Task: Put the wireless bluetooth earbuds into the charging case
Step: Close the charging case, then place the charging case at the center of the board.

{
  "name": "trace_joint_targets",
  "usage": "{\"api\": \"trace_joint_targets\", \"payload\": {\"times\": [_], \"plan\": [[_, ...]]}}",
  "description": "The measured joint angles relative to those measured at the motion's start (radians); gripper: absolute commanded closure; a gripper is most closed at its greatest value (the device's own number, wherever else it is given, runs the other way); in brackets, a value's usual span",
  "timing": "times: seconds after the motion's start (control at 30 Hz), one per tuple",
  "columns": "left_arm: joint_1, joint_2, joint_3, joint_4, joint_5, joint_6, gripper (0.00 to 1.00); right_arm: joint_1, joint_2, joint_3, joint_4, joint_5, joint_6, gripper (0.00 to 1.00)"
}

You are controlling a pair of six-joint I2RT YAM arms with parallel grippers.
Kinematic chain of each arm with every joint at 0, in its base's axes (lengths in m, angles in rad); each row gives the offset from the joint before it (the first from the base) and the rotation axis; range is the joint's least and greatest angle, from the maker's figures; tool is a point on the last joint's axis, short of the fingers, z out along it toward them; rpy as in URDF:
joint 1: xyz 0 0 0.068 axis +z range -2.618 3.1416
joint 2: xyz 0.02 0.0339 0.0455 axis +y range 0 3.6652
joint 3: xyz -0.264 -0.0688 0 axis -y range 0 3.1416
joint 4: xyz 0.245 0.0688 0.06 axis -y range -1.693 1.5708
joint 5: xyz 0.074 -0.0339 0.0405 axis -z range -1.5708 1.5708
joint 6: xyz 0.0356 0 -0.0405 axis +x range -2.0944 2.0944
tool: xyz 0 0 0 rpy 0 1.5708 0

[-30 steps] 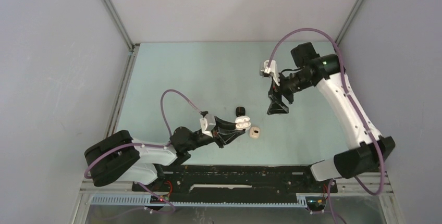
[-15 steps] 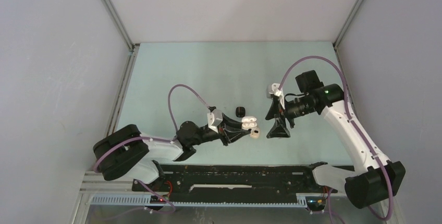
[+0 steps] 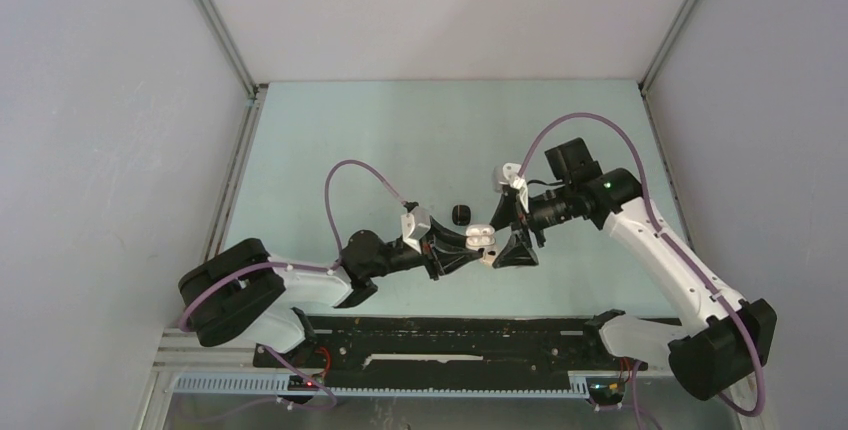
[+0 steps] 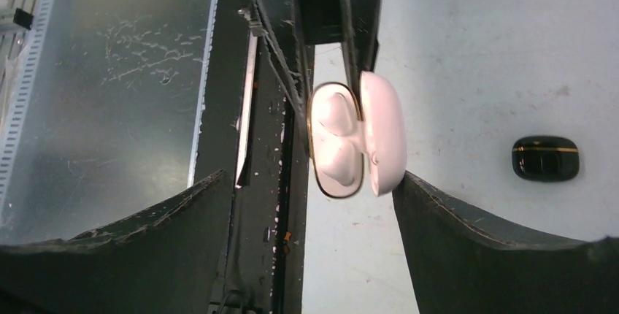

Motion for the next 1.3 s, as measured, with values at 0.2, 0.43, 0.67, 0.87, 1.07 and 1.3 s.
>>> {"api": "trace_joint_targets", "payload": {"times": [0.2, 0.43, 0.67, 0.87, 1.07, 1.3], "plan": [[0.0, 0.0, 0.0, -0.014, -0.005, -0.009, 1.0, 0.067, -0.039, -0.017, 0.036, 0.019, 0.028, 0.17], [-0.004, -0.002, 0.0, -0.018, -0.028, -0.026, 1.0, 0.085, -0.195, -0.026, 0.061, 0.159, 0.1, 0.12], [-0.003, 0.001, -0.003, -0.053, -0.113, -0.072, 1.0, -0.195, -0.332, -0.235, 0.304, 0.264, 0.299, 0.0], [-0.002, -0.011, -0.006, -0.239, -0.199, -0.129, 1.0, -0.217, -0.318, -0.293, 0.407, 0.335, 0.385, 0.0], [-0.002, -0.02, 0.004, -0.459, -0.288, -0.23, 1.0, -0.218, -0.301, -0.293, 0.446, 0.398, 0.41, 0.0], [0.01, 0.075, 0.127, -0.639, -0.314, -0.343, 0.96, -0.218, -0.294, -0.293, 0.446, 0.458, 0.409, 0.0]]}}
